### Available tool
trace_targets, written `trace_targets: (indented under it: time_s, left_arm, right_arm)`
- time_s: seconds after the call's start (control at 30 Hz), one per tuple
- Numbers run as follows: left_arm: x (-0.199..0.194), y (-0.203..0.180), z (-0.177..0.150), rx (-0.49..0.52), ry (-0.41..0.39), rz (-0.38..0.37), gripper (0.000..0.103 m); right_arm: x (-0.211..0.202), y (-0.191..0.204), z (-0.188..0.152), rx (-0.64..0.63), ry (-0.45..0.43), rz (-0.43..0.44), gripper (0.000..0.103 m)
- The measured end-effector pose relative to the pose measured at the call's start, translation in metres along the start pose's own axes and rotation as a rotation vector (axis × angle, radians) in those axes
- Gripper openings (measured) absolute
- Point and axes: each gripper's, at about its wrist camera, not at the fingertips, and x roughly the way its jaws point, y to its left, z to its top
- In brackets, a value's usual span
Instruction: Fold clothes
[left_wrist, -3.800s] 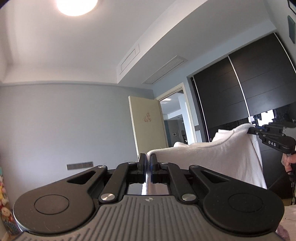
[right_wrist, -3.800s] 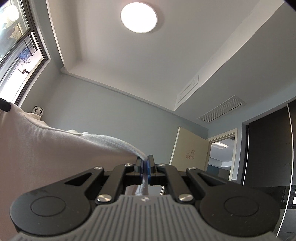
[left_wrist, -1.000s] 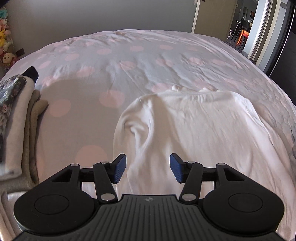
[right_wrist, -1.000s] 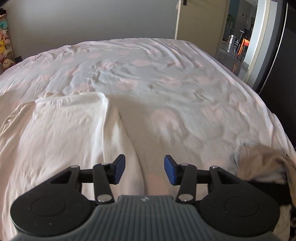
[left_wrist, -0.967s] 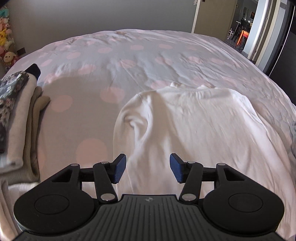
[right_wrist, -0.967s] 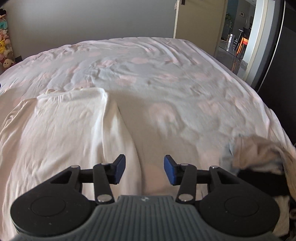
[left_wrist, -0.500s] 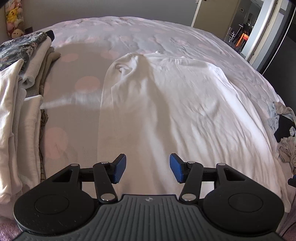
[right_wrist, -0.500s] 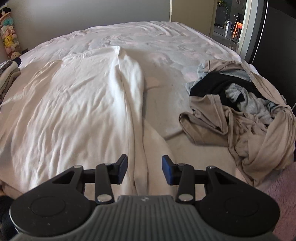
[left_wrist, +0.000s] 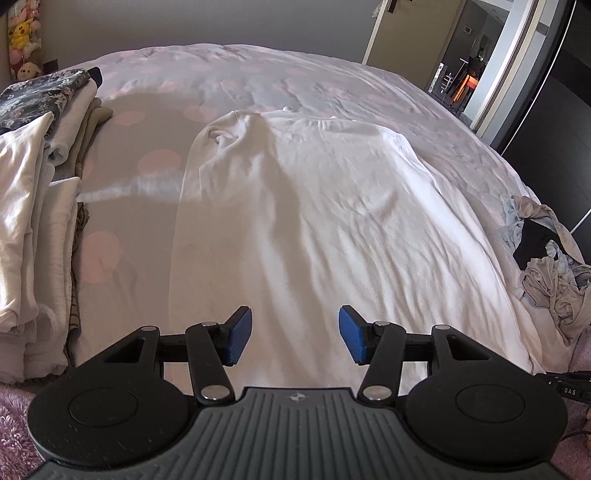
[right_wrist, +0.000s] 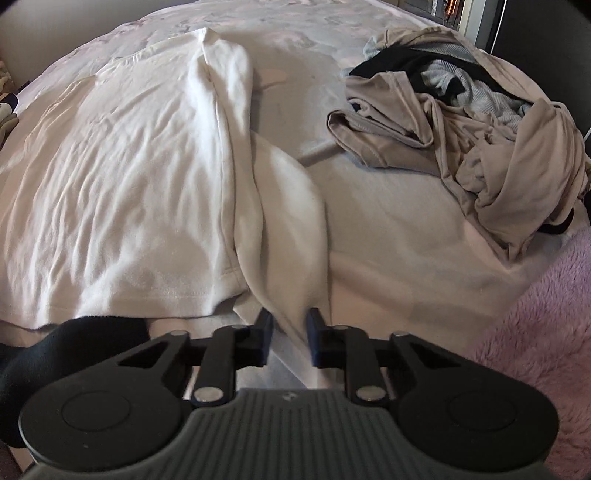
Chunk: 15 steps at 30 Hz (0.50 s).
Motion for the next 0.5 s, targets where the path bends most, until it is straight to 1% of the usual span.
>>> trace_targets:
  time_s: [0.03,0.17,0.27,0.33,0.5]
  left_arm:
    - [0.0,0.0,0.001,0.001,-0.001,0.001,0.05]
    - [0.002,0.002,0.004,0.008,-0.001,0.012,0.05]
    - [0.01,0.007,0.01,0.002,0.012,0.022,0.05]
    - [0.015,0.01,0.013,-0.002,0.021,0.029,0.05]
    - [0.032,0.019,0.02,-0.029,0.052,0.043,0.05]
  right_arm:
    - [-0.003,0.0,0.0,0.001,-0.018,-0.004,0.006]
    - [-0.023,-0.006,0.007,0.024,-0.099,0.0,0.005]
    - [-0.039,-0.016,0.025,0.029,-0.141,0.001,0.005]
    - [-0.049,-0.027,0.044,0.044,-0.162,0.018,0.004]
    - [-0.076,-0.058,0.104,0.053,-0.216,0.023,0.004]
